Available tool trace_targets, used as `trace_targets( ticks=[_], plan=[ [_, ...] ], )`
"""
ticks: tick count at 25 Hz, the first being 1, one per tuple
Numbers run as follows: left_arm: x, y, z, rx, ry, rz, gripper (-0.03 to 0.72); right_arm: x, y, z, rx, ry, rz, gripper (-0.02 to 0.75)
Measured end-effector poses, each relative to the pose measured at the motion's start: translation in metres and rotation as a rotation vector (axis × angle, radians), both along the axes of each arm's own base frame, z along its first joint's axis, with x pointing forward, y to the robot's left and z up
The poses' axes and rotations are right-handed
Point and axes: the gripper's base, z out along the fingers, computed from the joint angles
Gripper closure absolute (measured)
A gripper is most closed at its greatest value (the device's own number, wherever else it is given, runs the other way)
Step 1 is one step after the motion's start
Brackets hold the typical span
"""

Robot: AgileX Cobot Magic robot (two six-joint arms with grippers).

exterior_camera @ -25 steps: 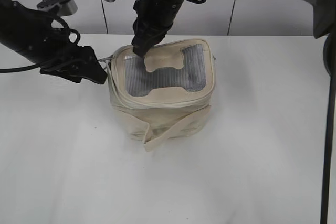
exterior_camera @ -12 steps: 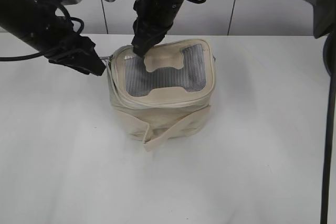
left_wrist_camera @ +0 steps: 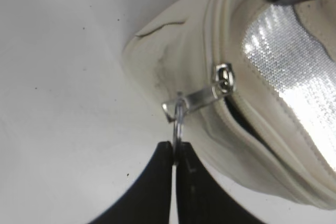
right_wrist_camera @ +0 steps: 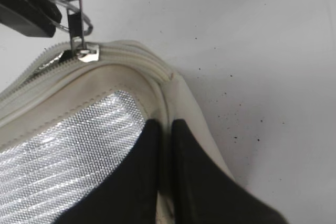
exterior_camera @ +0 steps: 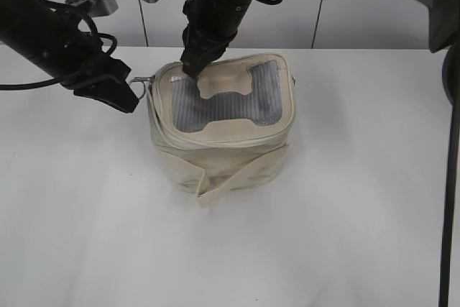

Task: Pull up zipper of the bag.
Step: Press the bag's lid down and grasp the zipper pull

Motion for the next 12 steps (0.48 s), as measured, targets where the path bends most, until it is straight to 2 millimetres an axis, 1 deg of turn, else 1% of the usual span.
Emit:
trace_targets(
  ticks=[12],
  plan=[
    [-0.0043,-0.0018,0.0007,-0.021,0.044,-0.015,0.692,0.0,0.0,0.0,-0.001,0.0,0.0,0.696]
  ],
)
